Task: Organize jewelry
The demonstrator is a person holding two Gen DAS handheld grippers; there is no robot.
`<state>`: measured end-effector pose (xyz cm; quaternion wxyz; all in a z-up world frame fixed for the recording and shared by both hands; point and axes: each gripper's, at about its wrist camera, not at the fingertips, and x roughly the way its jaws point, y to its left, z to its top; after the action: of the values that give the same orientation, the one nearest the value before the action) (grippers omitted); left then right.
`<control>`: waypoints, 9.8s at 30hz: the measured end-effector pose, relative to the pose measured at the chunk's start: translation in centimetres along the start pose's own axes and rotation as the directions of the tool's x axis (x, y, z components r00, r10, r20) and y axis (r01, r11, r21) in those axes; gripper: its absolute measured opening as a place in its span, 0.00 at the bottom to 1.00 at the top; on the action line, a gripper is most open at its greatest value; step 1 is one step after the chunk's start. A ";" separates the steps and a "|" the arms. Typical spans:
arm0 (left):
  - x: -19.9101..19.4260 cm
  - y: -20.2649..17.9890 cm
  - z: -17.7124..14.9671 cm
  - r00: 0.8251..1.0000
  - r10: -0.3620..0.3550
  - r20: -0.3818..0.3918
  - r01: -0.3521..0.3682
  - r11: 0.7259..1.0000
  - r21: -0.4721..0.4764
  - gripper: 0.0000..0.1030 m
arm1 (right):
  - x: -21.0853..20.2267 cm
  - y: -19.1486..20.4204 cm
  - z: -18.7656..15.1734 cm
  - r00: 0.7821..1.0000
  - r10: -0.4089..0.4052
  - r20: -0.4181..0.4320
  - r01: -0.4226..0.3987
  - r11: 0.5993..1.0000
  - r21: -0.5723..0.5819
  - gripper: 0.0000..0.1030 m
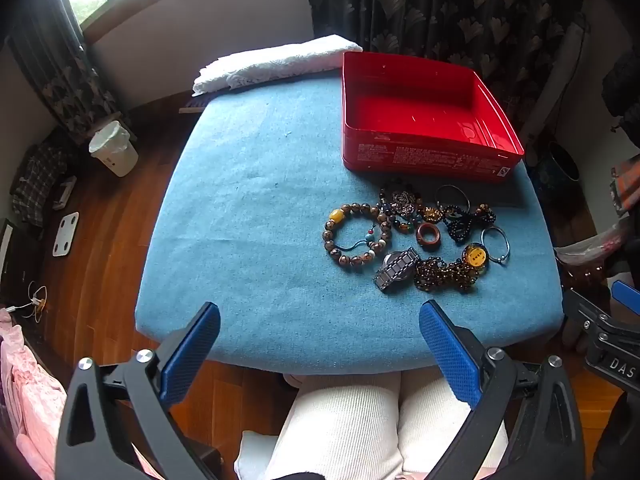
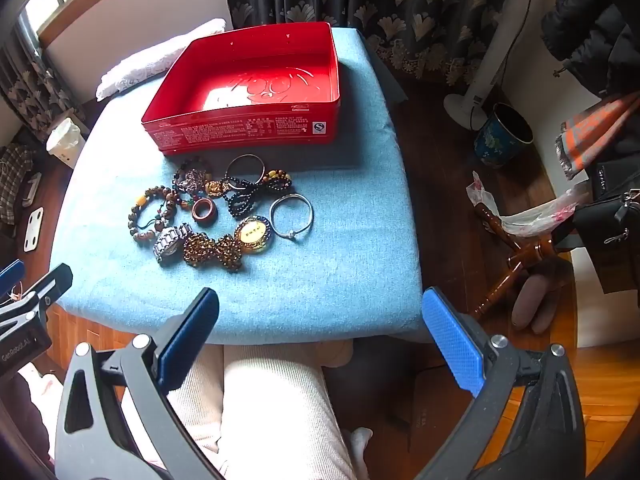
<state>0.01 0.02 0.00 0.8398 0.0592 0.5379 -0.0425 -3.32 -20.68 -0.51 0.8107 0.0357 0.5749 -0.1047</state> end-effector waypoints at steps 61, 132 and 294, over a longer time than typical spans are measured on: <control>-0.1 0.1 0.0 1.000 0.008 0.002 -0.008 1.000 0.003 0.94 | -0.1 0.0 0.4 1.000 0.014 0.005 -0.014 1.000 0.003 0.95; 16.4 1.1 7.0 0.976 -0.064 -0.210 0.072 0.997 0.033 0.56 | 13.8 0.5 6.0 0.971 0.125 -0.202 -0.124 0.992 0.018 0.58; 12.5 -3.4 3.2 0.955 -0.234 -0.182 0.261 0.955 0.143 0.43 | 10.6 -0.8 2.5 0.958 0.216 -0.189 -0.216 0.976 0.019 0.48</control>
<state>7.58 -3.95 -10.20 0.7731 0.0640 0.6027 -0.1872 2.17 -23.23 -9.54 0.7587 0.1071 0.6425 -0.0111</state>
